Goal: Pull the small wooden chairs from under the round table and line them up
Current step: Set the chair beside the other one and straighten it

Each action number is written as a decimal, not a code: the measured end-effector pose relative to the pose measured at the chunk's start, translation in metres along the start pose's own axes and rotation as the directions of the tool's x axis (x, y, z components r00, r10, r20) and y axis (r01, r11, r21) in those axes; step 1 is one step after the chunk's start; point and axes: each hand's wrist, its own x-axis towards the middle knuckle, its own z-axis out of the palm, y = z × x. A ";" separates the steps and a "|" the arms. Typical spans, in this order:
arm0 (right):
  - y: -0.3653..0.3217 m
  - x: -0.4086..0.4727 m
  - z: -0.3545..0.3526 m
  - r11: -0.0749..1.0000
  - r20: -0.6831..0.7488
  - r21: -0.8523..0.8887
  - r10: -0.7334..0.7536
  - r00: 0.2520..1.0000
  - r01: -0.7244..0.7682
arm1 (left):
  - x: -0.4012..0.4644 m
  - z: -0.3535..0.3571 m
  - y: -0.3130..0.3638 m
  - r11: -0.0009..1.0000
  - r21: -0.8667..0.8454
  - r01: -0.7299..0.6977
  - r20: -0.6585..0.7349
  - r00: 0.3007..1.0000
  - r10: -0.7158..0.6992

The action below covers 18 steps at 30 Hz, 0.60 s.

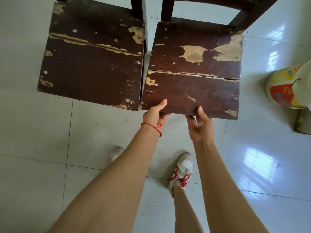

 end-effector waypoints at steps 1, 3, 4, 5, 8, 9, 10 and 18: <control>-0.001 0.002 0.000 1.000 0.009 -0.020 0.001 1.000 -0.001 | 0.001 0.000 -0.002 1.000 -0.014 0.004 -0.002 1.000 -0.004; -0.003 0.004 -0.001 0.999 0.014 -0.045 0.012 1.000 -0.012 | 0.002 -0.002 -0.004 0.999 -0.034 0.006 -0.011 1.000 -0.006; -0.003 0.004 -0.001 0.999 0.014 -0.051 0.018 1.000 -0.018 | 0.003 -0.002 -0.004 0.999 -0.035 0.008 -0.015 1.000 -0.008; -0.003 0.004 -0.001 0.998 0.014 -0.054 0.022 1.000 -0.021 | 0.003 -0.003 -0.004 0.999 -0.037 0.012 -0.014 1.000 -0.013; -0.002 0.003 0.001 0.996 -0.025 -0.076 0.039 0.999 -0.041 | 0.003 -0.004 0.000 0.999 -0.031 0.034 -0.006 0.999 -0.034; -0.001 0.002 0.003 0.995 -0.049 -0.089 0.046 0.998 -0.050 | 0.002 -0.005 0.002 0.999 -0.024 0.046 -0.001 0.999 -0.046; -0.002 0.001 0.004 0.994 -0.070 -0.089 0.056 0.996 -0.062 | 0.000 -0.005 0.004 0.998 -0.015 0.064 0.005 0.998 -0.064; 0.005 -0.019 0.016 0.945 -0.237 -0.213 0.198 0.951 -0.250 | -0.021 -0.015 0.027 0.939 0.237 0.248 0.007 0.966 -0.257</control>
